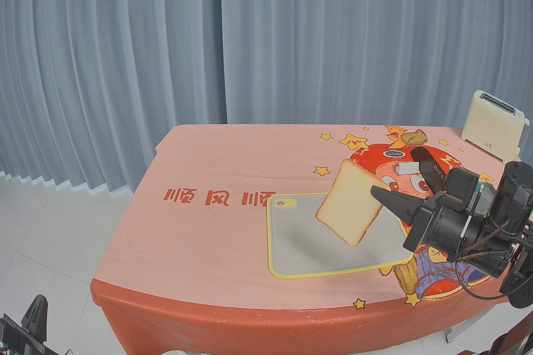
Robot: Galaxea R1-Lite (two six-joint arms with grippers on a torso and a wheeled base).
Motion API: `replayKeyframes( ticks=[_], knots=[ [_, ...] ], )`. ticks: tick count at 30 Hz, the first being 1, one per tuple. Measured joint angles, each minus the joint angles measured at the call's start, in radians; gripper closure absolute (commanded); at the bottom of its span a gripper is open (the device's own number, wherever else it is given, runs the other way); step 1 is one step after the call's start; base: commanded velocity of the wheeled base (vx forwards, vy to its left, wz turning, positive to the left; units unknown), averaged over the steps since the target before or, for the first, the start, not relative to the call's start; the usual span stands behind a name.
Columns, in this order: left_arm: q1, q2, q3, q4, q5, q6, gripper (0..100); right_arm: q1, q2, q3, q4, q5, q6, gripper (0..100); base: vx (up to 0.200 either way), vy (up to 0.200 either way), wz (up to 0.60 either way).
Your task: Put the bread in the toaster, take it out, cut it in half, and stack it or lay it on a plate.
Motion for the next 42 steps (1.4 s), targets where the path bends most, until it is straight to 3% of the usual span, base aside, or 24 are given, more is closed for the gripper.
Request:
replayKeyframes(
  ticks=[33, 42],
  knots=[
    [0.0, 0.0, 0.0, -0.006, 0.0, 0.0, 100, 0.033, 0.001, 0.011, 0.0, -0.023, 0.0, 100, 0.0, 0.0, 0.0],
    [0.0, 0.0, 0.0, -0.008, 0.0, 0.001, 100, 0.043, 0.01, 0.01, 0.0, -0.027, 0.032, 100, 0.0, 0.0, 0.0]
  ],
)
